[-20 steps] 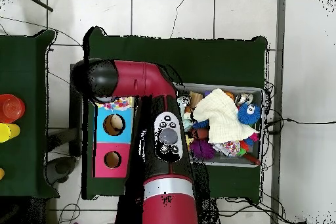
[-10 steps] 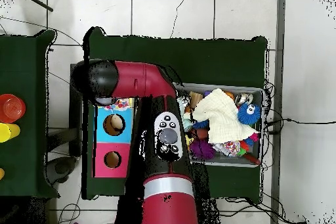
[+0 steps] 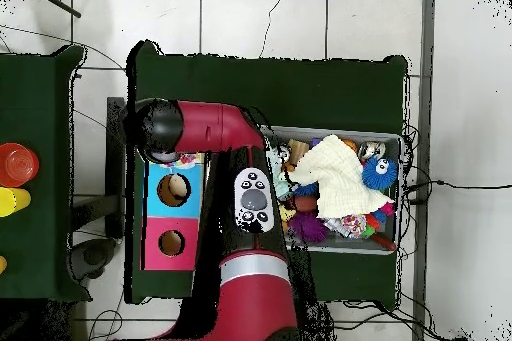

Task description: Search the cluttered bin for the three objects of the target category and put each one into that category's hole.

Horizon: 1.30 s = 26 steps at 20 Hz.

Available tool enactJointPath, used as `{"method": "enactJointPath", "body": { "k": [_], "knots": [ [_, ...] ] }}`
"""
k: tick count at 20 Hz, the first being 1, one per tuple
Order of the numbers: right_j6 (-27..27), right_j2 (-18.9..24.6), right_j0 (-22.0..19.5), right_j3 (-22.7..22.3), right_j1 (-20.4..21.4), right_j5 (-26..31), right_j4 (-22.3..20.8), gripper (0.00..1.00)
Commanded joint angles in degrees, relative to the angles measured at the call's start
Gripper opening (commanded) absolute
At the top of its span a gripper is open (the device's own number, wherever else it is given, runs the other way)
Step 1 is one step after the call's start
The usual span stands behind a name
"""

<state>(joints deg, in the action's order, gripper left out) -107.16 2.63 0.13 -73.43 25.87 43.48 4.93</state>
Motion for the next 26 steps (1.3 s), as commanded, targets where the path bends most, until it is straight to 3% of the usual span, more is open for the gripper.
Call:
{"method": "enactJointPath", "body": {
  "k": [1, 9, 13, 16, 19, 26],
  "knots": [
    [-6.47, 0.53, 1.00, -3.84, -6.00, -11.36, -4.66, 0.00],
    [-7.92, -0.85, 1.74, -5.13, -7.35, -13.21, -4.18, 0.00],
    [-7.19, 0.37, 1.05, -9.84, -2.44, -12.70, -3.33, 0.00],
    [-13.67, -6.48, 5.14, -12.83, 4.42, -16.20, -4.20, 0.00],
    [-15.77, -10.23, 7.11, -16.64, 11.19, -17.19, -3.81, 0.00],
    [-13.13, -10.63, 7.29, -18.91, 13.84, -16.15, -1.73, 0.00]
  ]
}}
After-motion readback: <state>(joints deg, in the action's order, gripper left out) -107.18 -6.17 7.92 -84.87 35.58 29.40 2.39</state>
